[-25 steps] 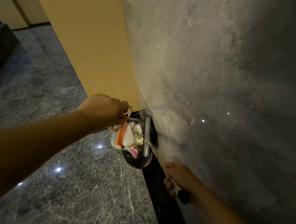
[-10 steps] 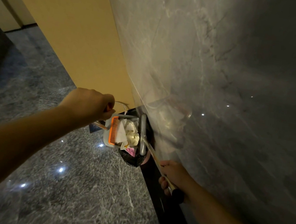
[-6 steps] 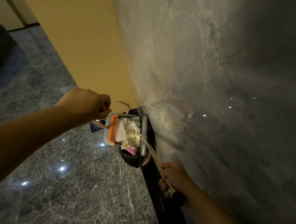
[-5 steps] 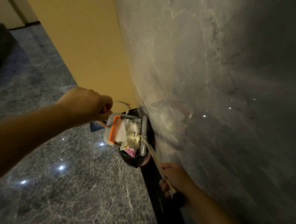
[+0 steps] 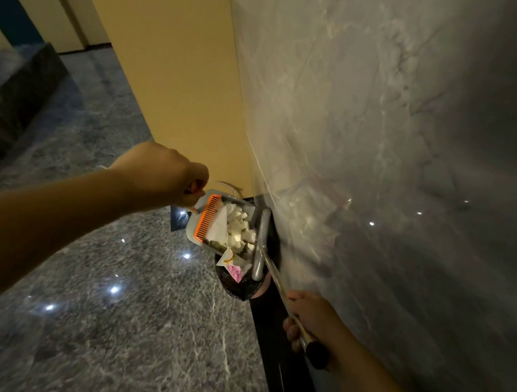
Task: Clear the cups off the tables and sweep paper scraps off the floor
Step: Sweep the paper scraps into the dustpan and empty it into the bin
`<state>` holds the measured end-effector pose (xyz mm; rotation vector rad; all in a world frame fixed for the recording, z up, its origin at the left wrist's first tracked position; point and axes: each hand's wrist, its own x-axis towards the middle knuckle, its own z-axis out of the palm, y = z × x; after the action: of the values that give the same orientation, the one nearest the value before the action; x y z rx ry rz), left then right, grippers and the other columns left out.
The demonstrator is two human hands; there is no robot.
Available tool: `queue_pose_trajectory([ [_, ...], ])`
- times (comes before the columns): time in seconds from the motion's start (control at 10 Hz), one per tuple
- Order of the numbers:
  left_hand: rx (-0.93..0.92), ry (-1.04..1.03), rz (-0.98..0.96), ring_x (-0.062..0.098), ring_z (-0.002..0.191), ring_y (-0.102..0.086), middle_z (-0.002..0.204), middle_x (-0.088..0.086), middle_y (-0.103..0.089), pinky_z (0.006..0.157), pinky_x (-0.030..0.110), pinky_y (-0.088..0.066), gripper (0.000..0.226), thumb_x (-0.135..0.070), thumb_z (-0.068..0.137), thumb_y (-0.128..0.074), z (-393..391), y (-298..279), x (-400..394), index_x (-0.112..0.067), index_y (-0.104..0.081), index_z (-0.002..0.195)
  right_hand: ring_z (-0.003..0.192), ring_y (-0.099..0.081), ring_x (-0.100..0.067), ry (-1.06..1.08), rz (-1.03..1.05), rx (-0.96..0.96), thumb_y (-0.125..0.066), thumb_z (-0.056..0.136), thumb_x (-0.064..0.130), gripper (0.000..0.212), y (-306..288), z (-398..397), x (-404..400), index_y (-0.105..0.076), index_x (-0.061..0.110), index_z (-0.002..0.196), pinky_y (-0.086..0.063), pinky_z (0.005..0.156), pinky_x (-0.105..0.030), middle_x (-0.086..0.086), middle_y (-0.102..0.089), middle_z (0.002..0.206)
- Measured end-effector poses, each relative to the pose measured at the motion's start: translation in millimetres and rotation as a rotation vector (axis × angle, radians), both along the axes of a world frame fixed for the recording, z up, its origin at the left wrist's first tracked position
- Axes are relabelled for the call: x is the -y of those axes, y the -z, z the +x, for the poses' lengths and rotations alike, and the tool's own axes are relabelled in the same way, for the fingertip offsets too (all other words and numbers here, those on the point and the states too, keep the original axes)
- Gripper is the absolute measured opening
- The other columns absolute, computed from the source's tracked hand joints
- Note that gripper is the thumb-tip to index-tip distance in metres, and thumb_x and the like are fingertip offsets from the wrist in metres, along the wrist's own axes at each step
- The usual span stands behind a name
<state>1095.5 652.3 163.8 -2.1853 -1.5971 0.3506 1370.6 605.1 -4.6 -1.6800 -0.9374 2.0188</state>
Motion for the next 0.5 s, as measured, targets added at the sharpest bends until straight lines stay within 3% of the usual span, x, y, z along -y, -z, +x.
queue_pose_trajectory([
  [0.1, 0.012, -0.011, -0.034, 0.006, 0.051, -0.045, 0.061, -0.012, -0.049, 0.049, 0.020, -0.042, 0.021, -0.052, 0.090, -0.054, 0.8, -0.1, -0.2, -0.034, -0.058, 0.101, 0.037, -0.044, -0.008, -0.062, 0.101, 0.038, -0.042, 0.095, 0.005, 0.032, 2.4, 4.3, 0.6, -0.055, 0.003, 0.125, -0.037, 0.035, -0.018, -0.004, -0.048, 0.062],
  [0.2, -0.019, -0.003, -0.045, 0.007, 0.053, -0.047, 0.064, -0.011, -0.051, 0.048, 0.020, -0.039, 0.022, -0.053, 0.091, -0.053, 1.5, 1.1, -1.6, -0.035, -0.057, 0.103, 0.035, -0.044, -0.006, -0.079, 0.108, 0.041, -0.043, 0.094, 0.006, 0.035, 4.8, 8.3, 1.0, -0.052, 0.002, 0.128, -0.036, 0.034, -0.017, -0.002, -0.048, 0.061],
  [0.3, -0.022, -0.022, -0.041, 0.007, 0.054, -0.048, 0.067, -0.011, -0.054, 0.049, 0.021, -0.042, 0.024, -0.053, 0.091, -0.051, 0.1, -2.5, -2.6, -0.034, -0.058, 0.104, 0.034, -0.044, -0.005, -0.085, 0.110, 0.015, -0.044, 0.094, 0.008, 0.028, 5.6, 7.5, -0.6, -0.058, 0.010, 0.118, -0.035, 0.033, -0.016, -0.001, -0.048, 0.060],
  [0.4, -0.076, -0.001, -0.061, 0.008, 0.059, -0.055, 0.072, -0.010, -0.061, 0.056, 0.024, -0.051, 0.026, -0.053, 0.092, -0.048, -0.7, -0.5, -0.6, -0.034, -0.057, 0.107, 0.037, -0.043, -0.006, -0.111, 0.126, 0.017, -0.044, 0.094, 0.009, 0.022, 5.3, 7.3, 0.2, -0.056, 0.014, 0.112, -0.035, 0.034, -0.017, 0.000, -0.047, 0.061],
  [0.5, -0.127, 0.044, -0.136, 0.007, 0.063, -0.057, 0.077, -0.010, -0.063, 0.055, 0.021, -0.047, 0.028, -0.052, 0.095, -0.045, 2.2, 4.7, 4.3, -0.035, -0.056, 0.114, 0.035, -0.042, -0.008, -0.077, 0.062, -0.007, -0.040, 0.098, 0.009, 0.029, 6.0, 5.8, -0.7, -0.055, 0.004, 0.122, -0.035, 0.033, -0.018, -0.005, -0.046, 0.061],
])
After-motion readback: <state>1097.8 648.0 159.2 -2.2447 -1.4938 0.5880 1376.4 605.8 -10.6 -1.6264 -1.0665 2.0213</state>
